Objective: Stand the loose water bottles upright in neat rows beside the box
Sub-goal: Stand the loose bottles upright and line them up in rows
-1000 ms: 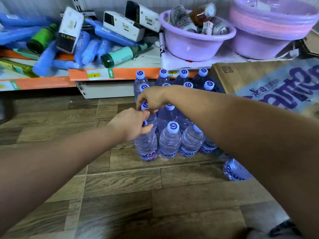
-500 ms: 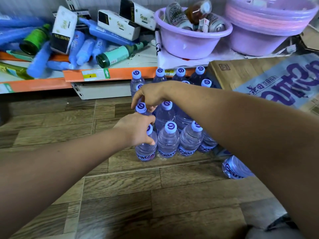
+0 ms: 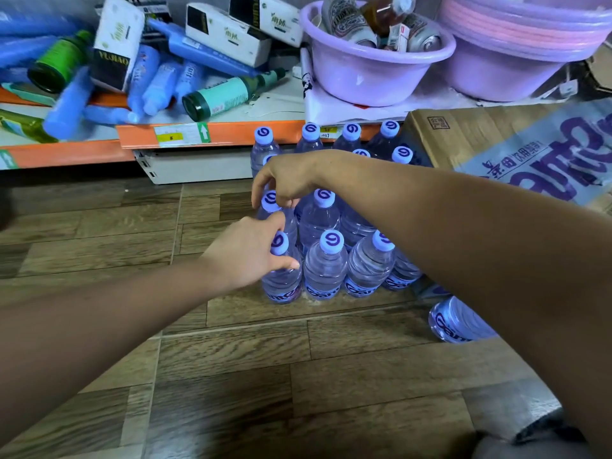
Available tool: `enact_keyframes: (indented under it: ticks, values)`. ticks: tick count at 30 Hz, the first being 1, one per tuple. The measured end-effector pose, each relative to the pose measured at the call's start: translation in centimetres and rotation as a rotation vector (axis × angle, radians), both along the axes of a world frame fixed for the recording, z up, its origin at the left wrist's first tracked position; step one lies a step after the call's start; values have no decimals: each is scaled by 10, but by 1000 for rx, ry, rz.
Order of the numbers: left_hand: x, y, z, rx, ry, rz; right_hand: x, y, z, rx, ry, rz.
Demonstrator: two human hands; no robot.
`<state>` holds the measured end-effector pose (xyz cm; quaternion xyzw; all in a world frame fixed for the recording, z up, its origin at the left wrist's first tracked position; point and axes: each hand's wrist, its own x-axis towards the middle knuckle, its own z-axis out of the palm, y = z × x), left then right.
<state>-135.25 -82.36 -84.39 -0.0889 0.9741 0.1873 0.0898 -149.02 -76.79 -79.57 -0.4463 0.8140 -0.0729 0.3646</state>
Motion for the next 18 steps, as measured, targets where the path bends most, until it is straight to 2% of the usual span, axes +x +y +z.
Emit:
enact_keyframes:
  ticks: [2,4,6,7,10,13,16,18]
  values:
    - [-1,-3,4,-116,-44,-101,-3,2,-2,-1,-16,-8]
    - [-3,-4,4,-357,-22,-264,-4,4,-3,-12,0,-5]
    - [-5,-9,1,-547,58,-422,-4,7,-4,-34,11,-19]
    - [-6,-14,0,-584,156,-485,-4,9,-4,-45,14,-37]
    - [-14,-35,11,-591,267,-570,2,12,-10,-69,83,-83]
    - [-23,-52,19,-501,332,-660,3,19,-6,-139,147,-208]
    - [-30,-63,29,-423,270,-688,-2,32,0,-144,235,-320]
    - [-28,-65,35,-345,208,-664,1,40,6,-145,269,-311]
